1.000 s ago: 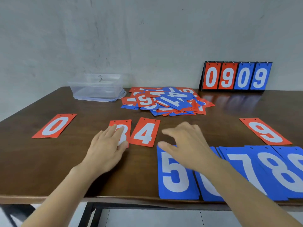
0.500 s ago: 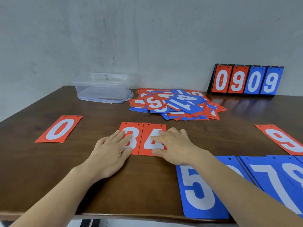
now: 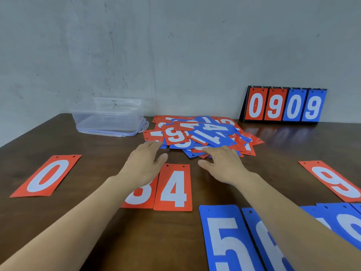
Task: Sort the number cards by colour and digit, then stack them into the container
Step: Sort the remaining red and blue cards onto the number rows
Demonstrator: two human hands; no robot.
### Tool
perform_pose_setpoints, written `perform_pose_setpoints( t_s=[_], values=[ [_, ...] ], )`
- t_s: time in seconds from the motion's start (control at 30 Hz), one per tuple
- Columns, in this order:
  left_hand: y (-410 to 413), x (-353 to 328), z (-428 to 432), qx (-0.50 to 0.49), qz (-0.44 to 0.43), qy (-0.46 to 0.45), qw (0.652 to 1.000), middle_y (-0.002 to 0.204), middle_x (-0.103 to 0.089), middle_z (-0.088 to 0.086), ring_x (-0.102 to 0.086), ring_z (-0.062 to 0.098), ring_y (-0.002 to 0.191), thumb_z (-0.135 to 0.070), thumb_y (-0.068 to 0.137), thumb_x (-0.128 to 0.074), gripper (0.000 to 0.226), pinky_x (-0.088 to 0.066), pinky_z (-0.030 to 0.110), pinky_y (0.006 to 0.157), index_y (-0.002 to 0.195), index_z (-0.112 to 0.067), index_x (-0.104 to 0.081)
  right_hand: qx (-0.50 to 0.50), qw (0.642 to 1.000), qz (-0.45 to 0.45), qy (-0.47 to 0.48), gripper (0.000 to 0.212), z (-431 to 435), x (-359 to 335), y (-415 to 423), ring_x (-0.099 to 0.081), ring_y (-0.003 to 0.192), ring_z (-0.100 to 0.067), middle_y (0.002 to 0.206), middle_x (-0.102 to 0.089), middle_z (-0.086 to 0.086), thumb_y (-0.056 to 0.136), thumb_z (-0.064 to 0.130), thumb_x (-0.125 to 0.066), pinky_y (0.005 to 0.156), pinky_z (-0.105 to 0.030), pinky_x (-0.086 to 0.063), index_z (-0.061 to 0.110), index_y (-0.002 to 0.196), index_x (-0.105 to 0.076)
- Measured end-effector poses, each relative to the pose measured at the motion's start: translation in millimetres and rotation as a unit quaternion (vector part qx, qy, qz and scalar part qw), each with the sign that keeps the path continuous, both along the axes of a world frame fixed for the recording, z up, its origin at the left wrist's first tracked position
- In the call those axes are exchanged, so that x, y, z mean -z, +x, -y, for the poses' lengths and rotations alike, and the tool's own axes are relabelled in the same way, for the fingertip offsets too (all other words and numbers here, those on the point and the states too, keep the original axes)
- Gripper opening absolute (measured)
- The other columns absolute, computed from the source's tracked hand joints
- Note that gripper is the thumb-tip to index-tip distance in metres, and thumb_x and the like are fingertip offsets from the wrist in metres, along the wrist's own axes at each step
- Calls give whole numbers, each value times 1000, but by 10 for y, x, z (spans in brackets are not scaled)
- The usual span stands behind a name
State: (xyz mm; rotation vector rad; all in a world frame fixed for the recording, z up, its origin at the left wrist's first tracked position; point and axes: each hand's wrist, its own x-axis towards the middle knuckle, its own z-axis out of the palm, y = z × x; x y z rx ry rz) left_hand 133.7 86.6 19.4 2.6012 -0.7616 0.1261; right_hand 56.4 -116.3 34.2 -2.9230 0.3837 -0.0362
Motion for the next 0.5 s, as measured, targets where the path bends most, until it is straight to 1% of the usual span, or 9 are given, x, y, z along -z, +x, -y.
perform_pose_setpoints(
  t_s=[0.07,0.13,0.23,0.27,0.33,0.43,0.5],
  values=[
    [203,8,176,-16,-33,-34,999,152,-39,5,-38,21,137,-36,101,-46,53,-33,34,110,148,-15,-36,16,1000,14,-4,56,148,10,123,-35,135,-23,147,-43,-3,97,48,-47,111,-39,-28,24,147,-36],
    [400,17,321,-29,-56,-48,997,151,-39,6,-39,22,137,-34,100,-48,53,-34,34,109,148,-14,-37,34,999,27,-18,54,323,35,262,-38,132,-23,144,-48,-3,97,47,-47,109,-38,-30,22,145,-41],
    [679,40,513,-31,-54,-45,997,152,-39,6,-39,22,137,-35,100,-48,53,-34,35,110,147,-14,-38,83,994,53,-39,49,605,79,461,-45,122,-25,129,-58,-5,97,48,-48,102,-37,-36,16,134,-52],
    [764,47,577,-32,-54,-47,997,152,-39,6,-39,22,137,-36,99,-49,53,-34,36,110,147,-15,-39,101,992,59,-43,50,696,93,527,-45,121,-25,127,-59,-6,96,49,-48,100,-37,-36,15,131,-53],
    [921,53,709,-37,-53,-51,997,152,-39,5,-40,23,136,-37,98,-51,54,-35,36,109,147,-17,-38,122,990,56,-39,60,853,115,657,-43,125,-26,132,-55,-6,93,57,-48,102,-37,-36,13,134,-48],
    [1140,56,919,-27,-40,-32,998,154,-37,5,-36,23,139,-41,97,-51,60,-31,36,111,149,-16,-35,116,992,39,0,91,995,160,839,-38,135,-27,147,-43,-6,81,72,-51,110,-40,-32,14,149,-30],
    [1270,57,1062,-20,-40,-20,999,154,-36,5,-35,24,139,-46,96,-50,64,-31,38,112,150,-16,-31,101,994,21,32,99,1043,205,921,-35,138,-27,152,-36,-6,79,73,-54,112,-42,-30,15,152,-21]
  ],
)
